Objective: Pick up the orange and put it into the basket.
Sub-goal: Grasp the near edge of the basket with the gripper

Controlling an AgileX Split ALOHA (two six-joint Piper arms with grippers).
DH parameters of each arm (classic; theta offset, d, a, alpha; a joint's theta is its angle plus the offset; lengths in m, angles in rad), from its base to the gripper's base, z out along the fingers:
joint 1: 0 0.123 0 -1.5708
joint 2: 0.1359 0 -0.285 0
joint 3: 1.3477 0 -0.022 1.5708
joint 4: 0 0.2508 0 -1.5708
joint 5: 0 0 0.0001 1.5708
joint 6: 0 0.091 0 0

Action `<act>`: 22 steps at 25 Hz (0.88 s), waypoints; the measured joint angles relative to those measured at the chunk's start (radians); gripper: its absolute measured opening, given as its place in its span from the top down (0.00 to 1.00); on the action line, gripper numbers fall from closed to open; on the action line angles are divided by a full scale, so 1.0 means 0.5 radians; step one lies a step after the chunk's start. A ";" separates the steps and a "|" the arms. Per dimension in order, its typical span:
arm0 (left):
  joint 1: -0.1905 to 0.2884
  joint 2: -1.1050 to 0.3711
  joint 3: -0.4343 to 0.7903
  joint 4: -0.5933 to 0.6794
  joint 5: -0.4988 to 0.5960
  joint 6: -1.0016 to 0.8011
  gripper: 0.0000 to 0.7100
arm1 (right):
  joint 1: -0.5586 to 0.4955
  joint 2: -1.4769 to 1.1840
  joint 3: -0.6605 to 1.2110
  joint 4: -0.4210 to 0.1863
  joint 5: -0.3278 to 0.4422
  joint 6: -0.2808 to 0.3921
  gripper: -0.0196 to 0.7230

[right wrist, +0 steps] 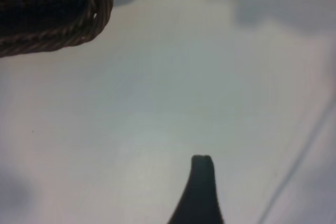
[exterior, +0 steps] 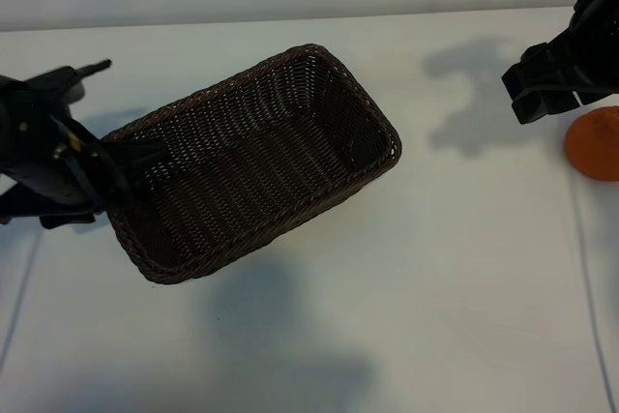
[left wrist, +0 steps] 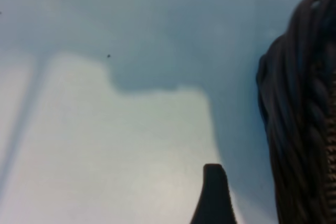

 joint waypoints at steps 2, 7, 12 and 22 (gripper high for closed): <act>0.000 0.061 0.000 -0.027 -0.047 0.000 0.21 | 0.000 0.000 0.000 0.000 0.000 0.000 0.18; 0.000 0.173 0.000 -0.126 -0.129 0.059 0.21 | 0.000 0.000 0.000 0.000 -0.001 0.000 0.18; 0.000 0.249 0.000 -0.178 -0.196 0.108 0.22 | 0.000 0.000 0.000 0.000 -0.002 0.000 0.18; 0.007 0.283 0.000 -0.221 -0.297 0.086 0.77 | 0.000 0.000 0.000 0.000 -0.002 0.000 0.18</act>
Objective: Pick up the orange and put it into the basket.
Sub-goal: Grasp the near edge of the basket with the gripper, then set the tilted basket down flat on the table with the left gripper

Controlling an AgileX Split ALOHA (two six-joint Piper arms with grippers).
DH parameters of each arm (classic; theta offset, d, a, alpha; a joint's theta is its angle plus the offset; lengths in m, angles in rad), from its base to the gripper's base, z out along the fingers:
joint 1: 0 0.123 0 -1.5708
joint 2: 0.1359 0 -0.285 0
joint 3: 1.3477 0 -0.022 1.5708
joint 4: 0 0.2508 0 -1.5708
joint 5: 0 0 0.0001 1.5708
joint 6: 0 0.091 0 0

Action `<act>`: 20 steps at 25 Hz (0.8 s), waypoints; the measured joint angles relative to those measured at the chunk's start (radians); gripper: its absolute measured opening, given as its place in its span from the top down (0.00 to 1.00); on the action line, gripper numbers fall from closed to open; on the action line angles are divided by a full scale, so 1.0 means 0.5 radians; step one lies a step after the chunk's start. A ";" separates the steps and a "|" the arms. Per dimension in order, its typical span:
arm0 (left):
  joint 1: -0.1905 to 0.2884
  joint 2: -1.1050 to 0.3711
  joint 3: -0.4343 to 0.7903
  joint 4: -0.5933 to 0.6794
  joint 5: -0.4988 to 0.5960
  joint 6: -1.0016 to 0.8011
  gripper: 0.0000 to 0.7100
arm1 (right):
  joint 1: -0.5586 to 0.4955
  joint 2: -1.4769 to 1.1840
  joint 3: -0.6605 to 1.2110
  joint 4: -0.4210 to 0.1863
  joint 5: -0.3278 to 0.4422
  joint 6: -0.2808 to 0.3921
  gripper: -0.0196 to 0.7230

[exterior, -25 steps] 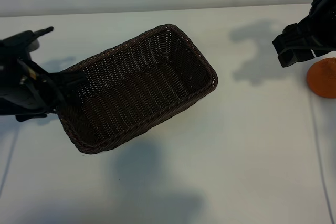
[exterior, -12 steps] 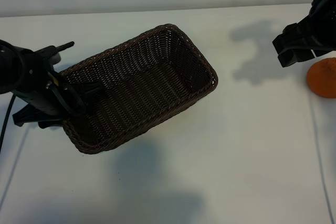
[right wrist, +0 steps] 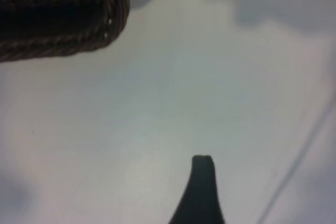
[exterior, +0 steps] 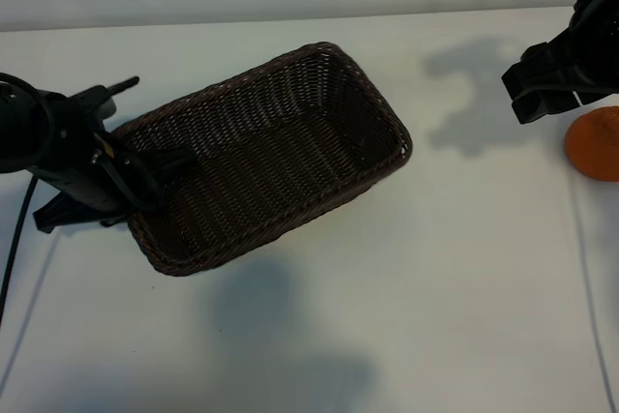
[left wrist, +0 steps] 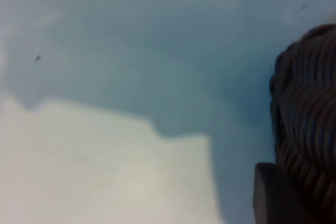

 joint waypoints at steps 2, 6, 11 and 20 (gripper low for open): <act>0.002 0.000 0.000 0.000 -0.025 0.006 0.77 | 0.000 0.000 0.000 0.000 0.000 0.000 0.19; 0.002 0.000 0.000 -0.032 -0.029 0.036 0.77 | 0.000 0.000 0.000 0.000 -0.002 0.000 0.20; 0.002 -0.002 0.000 -0.165 -0.044 0.184 0.78 | 0.000 0.000 0.000 0.000 -0.002 0.000 0.21; 0.002 -0.002 0.000 -0.580 -0.042 0.677 0.79 | 0.000 0.000 0.000 0.000 -0.002 0.000 0.21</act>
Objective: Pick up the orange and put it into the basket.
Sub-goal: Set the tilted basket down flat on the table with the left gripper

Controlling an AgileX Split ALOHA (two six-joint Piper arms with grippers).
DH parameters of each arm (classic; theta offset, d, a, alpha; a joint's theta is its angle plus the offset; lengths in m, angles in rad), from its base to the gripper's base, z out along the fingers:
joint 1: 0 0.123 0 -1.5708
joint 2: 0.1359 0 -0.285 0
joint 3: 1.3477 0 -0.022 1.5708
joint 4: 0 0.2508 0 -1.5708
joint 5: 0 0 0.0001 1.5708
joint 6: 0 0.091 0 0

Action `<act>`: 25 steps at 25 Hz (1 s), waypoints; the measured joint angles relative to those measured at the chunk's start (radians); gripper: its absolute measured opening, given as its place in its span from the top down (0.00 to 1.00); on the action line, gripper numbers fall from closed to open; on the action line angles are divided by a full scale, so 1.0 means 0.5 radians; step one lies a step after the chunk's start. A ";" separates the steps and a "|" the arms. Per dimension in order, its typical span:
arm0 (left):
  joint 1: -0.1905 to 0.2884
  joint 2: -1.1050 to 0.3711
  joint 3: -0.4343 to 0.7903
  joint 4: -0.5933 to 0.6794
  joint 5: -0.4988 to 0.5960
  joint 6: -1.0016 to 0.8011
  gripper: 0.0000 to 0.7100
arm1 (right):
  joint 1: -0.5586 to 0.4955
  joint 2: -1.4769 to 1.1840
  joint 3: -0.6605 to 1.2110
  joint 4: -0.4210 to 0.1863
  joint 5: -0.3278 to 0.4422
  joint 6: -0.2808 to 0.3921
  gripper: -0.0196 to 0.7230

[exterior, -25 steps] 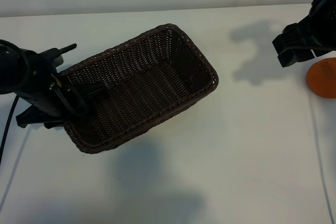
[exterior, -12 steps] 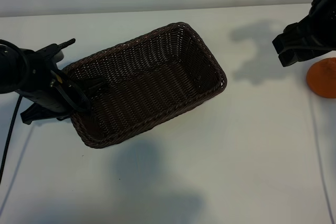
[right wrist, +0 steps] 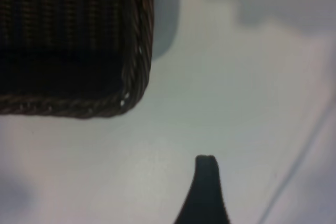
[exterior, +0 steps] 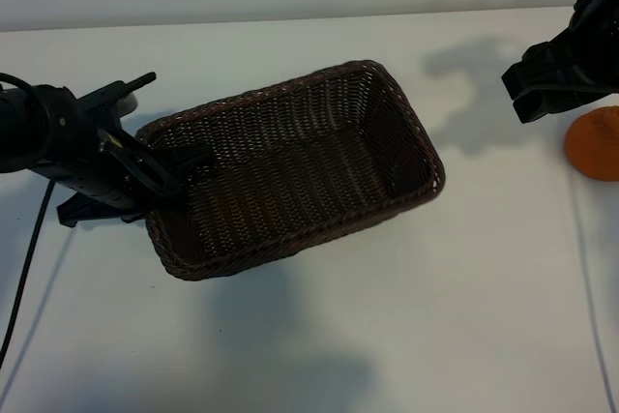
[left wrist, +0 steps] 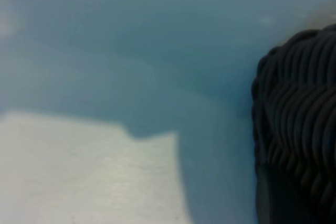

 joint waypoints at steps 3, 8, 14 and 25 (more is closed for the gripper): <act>0.000 0.000 0.000 -0.123 0.015 0.157 0.79 | 0.000 0.000 0.000 0.000 0.000 0.000 0.21; 0.002 -0.014 0.000 -0.359 0.033 0.484 0.79 | 0.000 0.000 0.000 0.002 0.000 0.000 0.21; 0.062 -0.024 -0.126 -0.470 0.198 0.749 0.79 | 0.000 0.000 0.000 0.004 0.000 0.000 0.21; 0.132 0.022 -0.607 -0.283 0.532 0.784 0.79 | 0.000 0.000 0.000 0.008 0.010 0.000 0.21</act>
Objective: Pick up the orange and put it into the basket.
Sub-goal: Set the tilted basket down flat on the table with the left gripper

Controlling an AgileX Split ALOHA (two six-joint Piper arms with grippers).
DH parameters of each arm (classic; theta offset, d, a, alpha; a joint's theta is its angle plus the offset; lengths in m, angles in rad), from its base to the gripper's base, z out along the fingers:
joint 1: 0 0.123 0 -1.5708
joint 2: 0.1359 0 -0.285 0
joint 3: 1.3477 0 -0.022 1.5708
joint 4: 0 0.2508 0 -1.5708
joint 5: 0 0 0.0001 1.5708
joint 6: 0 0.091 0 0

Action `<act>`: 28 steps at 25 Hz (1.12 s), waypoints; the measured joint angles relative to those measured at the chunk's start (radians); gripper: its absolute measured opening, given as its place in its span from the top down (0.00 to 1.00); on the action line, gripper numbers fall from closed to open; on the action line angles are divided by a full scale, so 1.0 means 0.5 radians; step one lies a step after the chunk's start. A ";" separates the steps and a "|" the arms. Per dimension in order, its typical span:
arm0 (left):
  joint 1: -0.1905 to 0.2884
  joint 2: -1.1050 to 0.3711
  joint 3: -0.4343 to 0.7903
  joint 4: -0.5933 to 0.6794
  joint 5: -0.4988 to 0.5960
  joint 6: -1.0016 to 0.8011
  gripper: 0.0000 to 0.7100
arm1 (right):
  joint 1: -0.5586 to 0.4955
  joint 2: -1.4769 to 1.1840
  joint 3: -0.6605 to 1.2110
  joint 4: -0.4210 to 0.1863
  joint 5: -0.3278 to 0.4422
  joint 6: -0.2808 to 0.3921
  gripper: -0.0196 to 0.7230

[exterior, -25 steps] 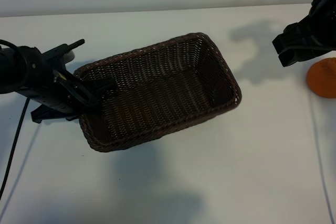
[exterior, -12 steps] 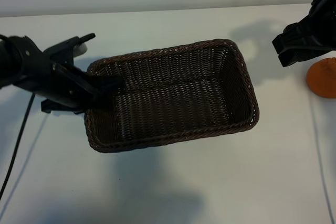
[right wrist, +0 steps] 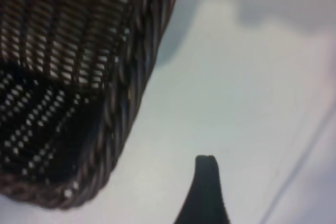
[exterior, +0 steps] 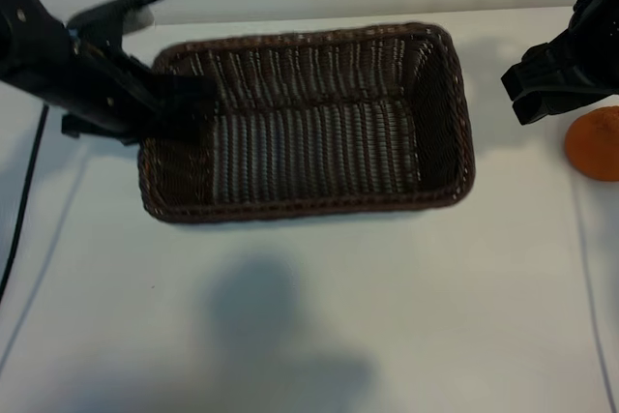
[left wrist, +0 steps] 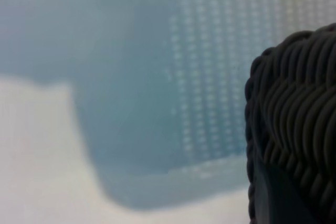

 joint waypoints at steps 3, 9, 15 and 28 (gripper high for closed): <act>0.014 0.083 -0.169 0.094 0.090 -0.046 0.79 | 0.000 0.000 0.000 0.000 0.003 0.000 0.21; 0.015 0.274 -0.455 0.118 0.187 -0.098 0.79 | 0.000 0.000 0.000 0.000 0.001 0.000 0.21; -0.070 0.431 -0.530 0.079 0.149 -0.118 0.79 | 0.000 0.000 0.000 0.000 -0.011 0.000 0.21; -0.155 0.604 -0.531 0.033 0.046 -0.118 0.79 | 0.000 0.000 0.000 0.005 -0.011 0.000 0.21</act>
